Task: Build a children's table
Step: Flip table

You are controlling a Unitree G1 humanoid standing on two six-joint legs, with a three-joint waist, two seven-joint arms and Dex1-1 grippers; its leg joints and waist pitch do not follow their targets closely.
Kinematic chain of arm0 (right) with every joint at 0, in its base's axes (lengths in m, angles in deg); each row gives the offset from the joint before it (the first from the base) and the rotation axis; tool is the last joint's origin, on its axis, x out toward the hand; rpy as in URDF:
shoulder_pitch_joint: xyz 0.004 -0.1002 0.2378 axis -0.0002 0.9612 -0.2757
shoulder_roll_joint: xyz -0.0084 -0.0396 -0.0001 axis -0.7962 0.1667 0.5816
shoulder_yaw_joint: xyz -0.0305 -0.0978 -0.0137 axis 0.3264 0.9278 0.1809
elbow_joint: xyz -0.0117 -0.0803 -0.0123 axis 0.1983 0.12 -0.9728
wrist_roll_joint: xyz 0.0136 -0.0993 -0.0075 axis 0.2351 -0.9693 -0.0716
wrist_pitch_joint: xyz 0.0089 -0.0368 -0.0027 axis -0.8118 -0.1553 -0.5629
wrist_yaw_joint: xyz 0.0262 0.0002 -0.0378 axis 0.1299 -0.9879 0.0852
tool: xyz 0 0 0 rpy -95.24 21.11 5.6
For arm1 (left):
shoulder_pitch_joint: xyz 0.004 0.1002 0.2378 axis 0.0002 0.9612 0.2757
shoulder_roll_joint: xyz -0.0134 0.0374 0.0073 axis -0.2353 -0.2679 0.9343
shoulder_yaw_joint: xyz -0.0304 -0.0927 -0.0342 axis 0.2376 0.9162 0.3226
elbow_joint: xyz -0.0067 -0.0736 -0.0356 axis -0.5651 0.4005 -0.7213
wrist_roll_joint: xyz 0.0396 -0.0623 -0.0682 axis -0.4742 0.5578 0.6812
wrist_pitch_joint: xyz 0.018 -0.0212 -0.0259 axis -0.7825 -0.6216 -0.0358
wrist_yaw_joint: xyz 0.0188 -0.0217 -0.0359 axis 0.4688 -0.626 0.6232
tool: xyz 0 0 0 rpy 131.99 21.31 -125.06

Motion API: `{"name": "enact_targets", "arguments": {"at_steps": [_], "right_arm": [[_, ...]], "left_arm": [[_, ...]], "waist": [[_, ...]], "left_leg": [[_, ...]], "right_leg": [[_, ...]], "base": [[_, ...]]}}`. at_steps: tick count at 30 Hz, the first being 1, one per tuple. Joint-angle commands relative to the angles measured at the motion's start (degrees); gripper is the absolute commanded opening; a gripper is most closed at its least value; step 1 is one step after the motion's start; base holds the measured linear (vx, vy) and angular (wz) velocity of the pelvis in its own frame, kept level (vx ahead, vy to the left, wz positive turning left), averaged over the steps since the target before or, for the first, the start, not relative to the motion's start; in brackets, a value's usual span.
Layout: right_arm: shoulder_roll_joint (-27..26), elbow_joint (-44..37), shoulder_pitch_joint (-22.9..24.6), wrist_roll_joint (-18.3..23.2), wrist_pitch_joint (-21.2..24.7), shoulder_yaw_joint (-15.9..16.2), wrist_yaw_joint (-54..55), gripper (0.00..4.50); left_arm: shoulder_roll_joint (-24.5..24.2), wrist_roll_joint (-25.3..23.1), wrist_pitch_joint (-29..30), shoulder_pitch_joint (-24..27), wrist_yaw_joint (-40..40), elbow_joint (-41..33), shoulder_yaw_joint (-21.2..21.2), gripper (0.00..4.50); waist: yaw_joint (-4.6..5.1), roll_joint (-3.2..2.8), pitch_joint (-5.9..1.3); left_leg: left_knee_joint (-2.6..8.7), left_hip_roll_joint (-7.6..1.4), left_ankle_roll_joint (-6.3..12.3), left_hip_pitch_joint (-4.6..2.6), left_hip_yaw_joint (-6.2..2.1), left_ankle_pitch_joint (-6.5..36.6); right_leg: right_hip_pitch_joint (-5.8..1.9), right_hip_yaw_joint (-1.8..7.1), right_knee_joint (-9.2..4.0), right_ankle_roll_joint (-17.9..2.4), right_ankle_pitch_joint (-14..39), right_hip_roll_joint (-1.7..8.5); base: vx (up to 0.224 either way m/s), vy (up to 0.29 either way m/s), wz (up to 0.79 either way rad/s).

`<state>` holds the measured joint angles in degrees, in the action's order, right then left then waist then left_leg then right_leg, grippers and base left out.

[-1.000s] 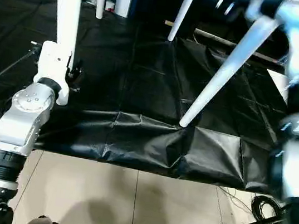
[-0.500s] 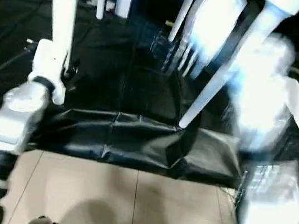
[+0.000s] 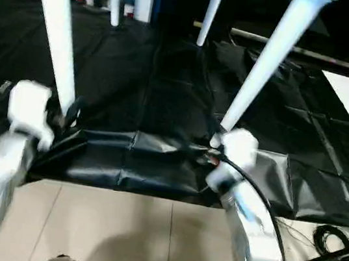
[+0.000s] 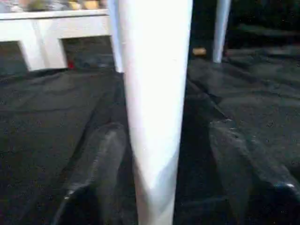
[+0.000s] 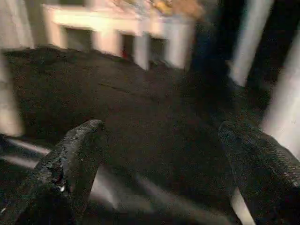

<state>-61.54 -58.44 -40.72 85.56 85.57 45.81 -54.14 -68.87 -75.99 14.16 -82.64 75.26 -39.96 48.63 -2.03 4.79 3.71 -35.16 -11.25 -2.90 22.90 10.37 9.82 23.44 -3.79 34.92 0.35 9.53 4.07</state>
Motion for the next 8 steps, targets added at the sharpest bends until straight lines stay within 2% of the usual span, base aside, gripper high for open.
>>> {"name": "enact_targets", "arguments": {"at_steps": [1,2,3,4,5,6,7,8], "right_arm": [[0.32,-2.98,1.72,0.6,3.14,-2.3,2.73,4.18],[0.3,-3.61,2.44,0.97,3.53,-2.7,3.09,4.18],[0.44,-4.21,3.36,1.25,4.21,-3.01,3.38,4.18],[0.6,-4.62,4.13,1.2,4.51,-3.18,3.52,4.18],[0.62,-4.7,4.29,1.12,4.42,-3.21,3.54,4.18],[0.57,-4.93,4.61,0.94,4.33,-3.33,3.49,4.18],[0.43,-5.21,4.91,1.14,4.39,-3.47,3.38,4.18],[0.0,-6.01,5.3,1.03,5.36,-3.95,4.31,4.18]], "left_arm": [[1.75,-1.48,-0.56,2.09,-4.15,-3.15,0.27,3.26],[2.27,-2.15,-1.45,2.95,-5.25,-3.83,0.19,3.26],[2.26,-3.15,-1.25,4.08,-5.82,-4.8,-0.44,3.26],[2.04,-3.54,-0.96,5.1,-5.46,-5.77,-1.1,3.26],[2.02,-3.42,-1.1,5.33,-5.23,-6.0,-1.19,3.26],[1.97,-3.74,-1.54,5.84,-5.18,-6.51,-1.42,3.26],[2.13,-3.55,-1.53,6.25,-5.08,-6.97,-1.4,3.26],[2.2,-3.75,-2.06,7.23,-4.97,-7.9,-1.74,3.26]], "waist": [[0.05,-1.62,-3.16],[0.08,-1.46,-3.13],[0.15,-1.7,-3.03],[0.25,-1.48,-2.97],[0.28,-1.51,-2.87],[0.37,-1.94,-2.75],[0.59,-1.73,-2.71],[0.65,-1.8,-2.71]], "left_leg": [[5.41,-2.25,-3.65,-1.93,-1.68,28.78],[5.34,-2.28,-3.56,-2.02,-1.69,29.11],[5.25,-2.06,-3.31,-1.95,-1.82,29.44],[5.14,-1.98,-3.11,-1.93,-1.9,29.55],[5.1,-1.93,-3.07,-1.96,-2.0,29.77],[5.01,-1.83,-3.13,-2.11,-2.15,30.62],[4.9,-1.72,-3.19,-2.11,-2.31,31.24],[4.99,-1.73,-3.24,-2.04,-2.48,31.31]], "right_leg": [[-0.96,2.54,-5.89,-4.67,26.95,3.55],[-0.84,2.51,-6.22,-4.03,28.15,3.59],[-0.75,2.33,-6.59,-2.64,30.67,3.58],[-0.65,2.2,-6.89,-1.43,32.94,3.6],[-0.54,2.11,-7.06,-1.01,34.23,3.63],[-0.28,1.93,-7.42,-0.41,36.29,3.61],[-0.27,1.71,-7.66,0.12,37.74,3.6],[-0.45,1.58,-7.69,0.14,37.86,3.63]], "base": [[0.0,0.0,0.0],[0.0,0.0,0.0],[0.0,0.0,0.0],[0.0,0.0,0.0],[0.0,0.0,0.0],[0.0,0.0,0.0],[0.0,0.0,0.0],[0.0,0.0,0.0]]}}
